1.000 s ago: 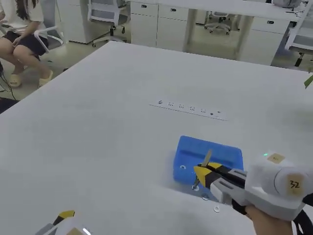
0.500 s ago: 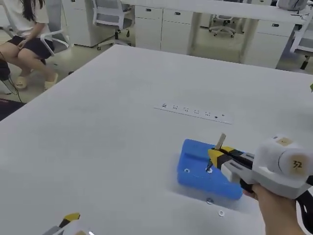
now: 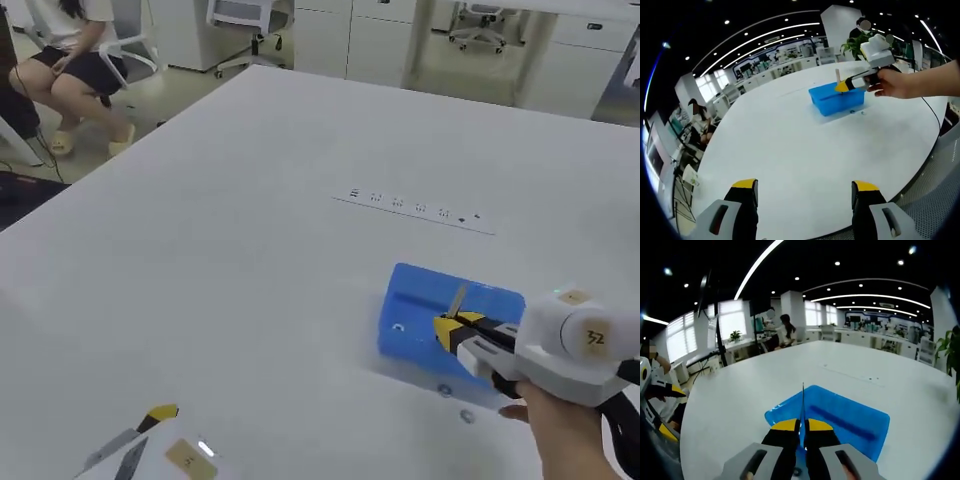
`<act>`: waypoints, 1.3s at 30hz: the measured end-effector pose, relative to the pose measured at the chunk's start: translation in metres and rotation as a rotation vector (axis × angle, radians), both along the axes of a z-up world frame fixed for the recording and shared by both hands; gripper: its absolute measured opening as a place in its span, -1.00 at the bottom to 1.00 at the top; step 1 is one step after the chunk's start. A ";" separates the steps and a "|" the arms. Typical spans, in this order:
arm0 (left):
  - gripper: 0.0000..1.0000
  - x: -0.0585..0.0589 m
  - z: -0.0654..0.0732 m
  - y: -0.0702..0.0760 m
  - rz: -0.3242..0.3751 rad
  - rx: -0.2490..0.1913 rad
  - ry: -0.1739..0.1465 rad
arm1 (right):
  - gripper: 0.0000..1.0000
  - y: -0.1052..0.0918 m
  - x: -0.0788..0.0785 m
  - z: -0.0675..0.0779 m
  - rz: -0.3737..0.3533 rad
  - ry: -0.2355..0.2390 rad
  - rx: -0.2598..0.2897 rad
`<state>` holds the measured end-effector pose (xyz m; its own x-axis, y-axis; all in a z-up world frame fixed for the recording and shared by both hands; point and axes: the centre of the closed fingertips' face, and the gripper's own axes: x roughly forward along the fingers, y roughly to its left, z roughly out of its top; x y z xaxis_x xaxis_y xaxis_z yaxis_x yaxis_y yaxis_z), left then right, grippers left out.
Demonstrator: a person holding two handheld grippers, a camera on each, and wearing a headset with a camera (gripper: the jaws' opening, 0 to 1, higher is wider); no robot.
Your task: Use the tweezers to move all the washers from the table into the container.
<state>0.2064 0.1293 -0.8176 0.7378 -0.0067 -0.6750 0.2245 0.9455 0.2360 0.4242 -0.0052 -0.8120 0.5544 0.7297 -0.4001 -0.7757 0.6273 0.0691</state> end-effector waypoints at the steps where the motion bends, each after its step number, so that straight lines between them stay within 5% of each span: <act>1: 0.55 0.000 0.000 0.000 0.001 0.000 0.000 | -0.97 0.000 0.000 -0.001 0.000 0.005 -0.004; 13: 0.53 0.000 -0.002 0.001 0.004 0.006 0.006 | -0.97 0.004 -0.001 -0.001 0.004 -0.013 0.013; 25: 0.52 -0.001 -0.002 0.003 0.008 0.006 0.008 | -0.97 0.004 0.014 0.003 -0.008 0.009 0.033; 39: 0.51 0.000 -0.002 0.004 0.010 0.009 0.005 | -0.96 0.002 0.004 0.003 -0.028 0.002 0.049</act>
<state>0.2068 0.1334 -0.8200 0.7345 0.0071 -0.6786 0.2158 0.9456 0.2435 0.4284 -0.0028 -0.8094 0.5737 0.7330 -0.3654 -0.7580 0.6442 0.1021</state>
